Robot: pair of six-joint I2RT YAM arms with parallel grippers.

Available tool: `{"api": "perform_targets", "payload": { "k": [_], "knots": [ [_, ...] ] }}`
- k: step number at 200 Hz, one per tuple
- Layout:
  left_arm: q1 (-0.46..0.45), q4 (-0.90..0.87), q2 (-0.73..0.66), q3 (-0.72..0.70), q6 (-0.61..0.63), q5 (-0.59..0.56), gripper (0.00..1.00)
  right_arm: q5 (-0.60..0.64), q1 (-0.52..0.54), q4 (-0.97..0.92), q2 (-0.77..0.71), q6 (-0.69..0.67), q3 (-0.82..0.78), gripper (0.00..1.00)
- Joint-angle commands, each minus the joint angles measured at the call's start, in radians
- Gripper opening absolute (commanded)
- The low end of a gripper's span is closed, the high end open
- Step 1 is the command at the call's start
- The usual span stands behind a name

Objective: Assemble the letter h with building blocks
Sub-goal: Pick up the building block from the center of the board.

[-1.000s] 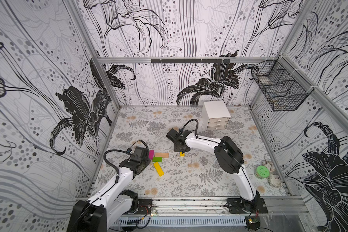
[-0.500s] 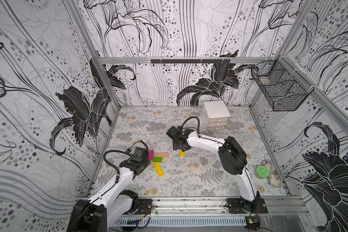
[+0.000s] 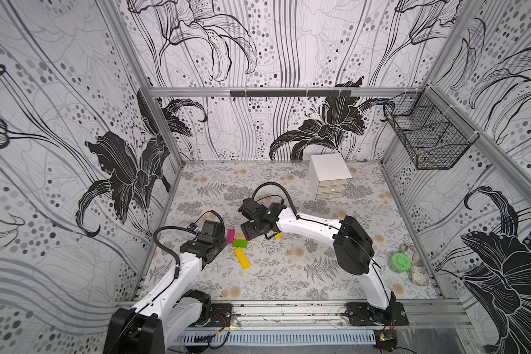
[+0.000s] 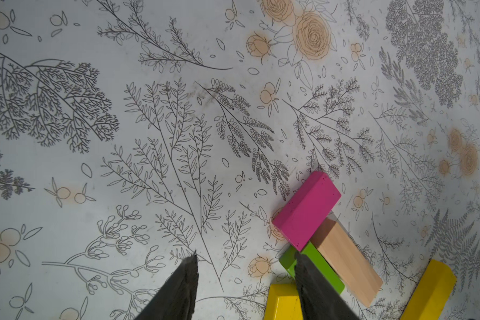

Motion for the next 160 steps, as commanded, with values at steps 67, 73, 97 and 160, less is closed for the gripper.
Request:
{"api": "perform_targets", "payload": {
  "k": [67, 73, 97, 160],
  "knots": [
    [0.01, 0.006, -0.002, 0.012, -0.02, 0.025, 0.54, -0.045, 0.001, -0.037, 0.109, -0.115, 0.056, 0.77],
    [0.011, 0.006, -0.002, 0.01, -0.02, 0.025, 0.54, -0.043, 0.002, -0.037, 0.114, -0.118, 0.06, 0.76],
    [0.011, 0.013, 0.0, 0.006, -0.024, 0.034, 0.52, -0.048, 0.001, -0.05, 0.139, -0.131, 0.083, 0.75],
    [0.012, 0.023, 0.007, -0.01, -0.031, 0.042, 0.51, 0.041, -0.036, -0.11, 0.201, -0.073, 0.184, 0.75]
  ]
}}
